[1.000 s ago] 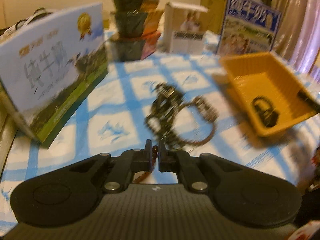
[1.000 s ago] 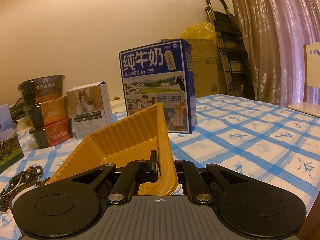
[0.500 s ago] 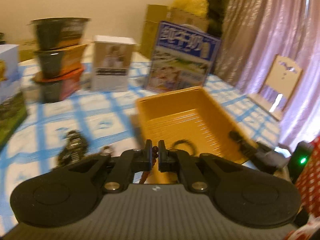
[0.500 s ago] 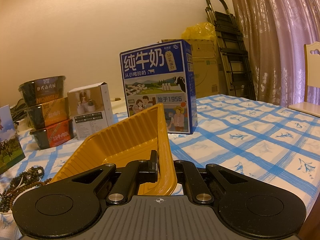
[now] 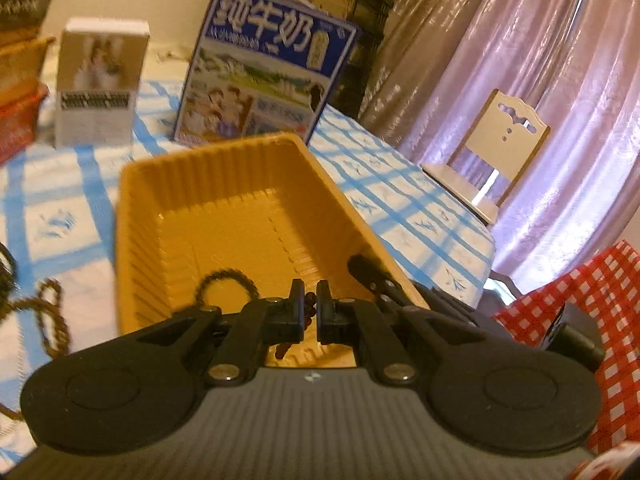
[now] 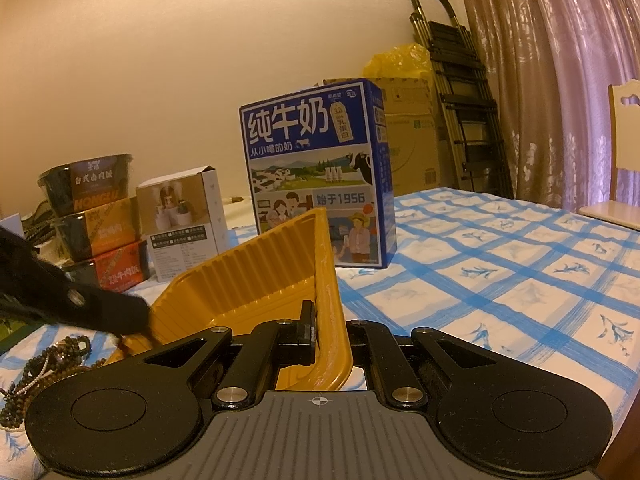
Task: Organize jewelry
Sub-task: 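Carry the reddish-brown bracelet into the orange tray and open the left gripper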
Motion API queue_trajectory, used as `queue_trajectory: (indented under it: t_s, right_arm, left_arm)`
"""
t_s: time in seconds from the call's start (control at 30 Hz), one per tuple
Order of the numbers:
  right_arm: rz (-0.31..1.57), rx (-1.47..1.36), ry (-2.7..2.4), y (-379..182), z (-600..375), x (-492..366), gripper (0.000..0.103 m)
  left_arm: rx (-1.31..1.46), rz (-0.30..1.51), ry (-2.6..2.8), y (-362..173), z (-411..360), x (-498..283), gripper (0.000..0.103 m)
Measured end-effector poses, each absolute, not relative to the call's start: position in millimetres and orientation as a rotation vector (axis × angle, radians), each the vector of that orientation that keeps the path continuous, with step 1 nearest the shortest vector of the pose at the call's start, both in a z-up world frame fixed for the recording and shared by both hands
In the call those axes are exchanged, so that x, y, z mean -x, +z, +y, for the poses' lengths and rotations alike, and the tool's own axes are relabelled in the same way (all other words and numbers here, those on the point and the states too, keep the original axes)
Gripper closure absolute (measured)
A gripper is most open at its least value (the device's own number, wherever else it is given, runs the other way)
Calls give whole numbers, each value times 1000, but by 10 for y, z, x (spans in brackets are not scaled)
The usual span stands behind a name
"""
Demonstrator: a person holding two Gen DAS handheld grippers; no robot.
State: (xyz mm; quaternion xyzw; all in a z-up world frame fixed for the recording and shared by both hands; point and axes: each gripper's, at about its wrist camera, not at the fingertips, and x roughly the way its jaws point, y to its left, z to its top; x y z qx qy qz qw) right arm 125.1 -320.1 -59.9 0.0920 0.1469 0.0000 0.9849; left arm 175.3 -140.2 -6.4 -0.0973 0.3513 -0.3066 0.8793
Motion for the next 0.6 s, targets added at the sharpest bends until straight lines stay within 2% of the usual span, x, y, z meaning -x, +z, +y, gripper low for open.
queue_trajectory:
  t_s: [0.27, 0.6]
  right_arm:
    - [299, -189, -2, -607, -3210, -1254, 97]
    - [302, -195, -2, -616, -3218, -1257, 97]
  left_arm:
    - [230, 764, -639, -126, -1446, -1806, 97]
    - [162, 682, -470, -3, -912, -1538, 86]
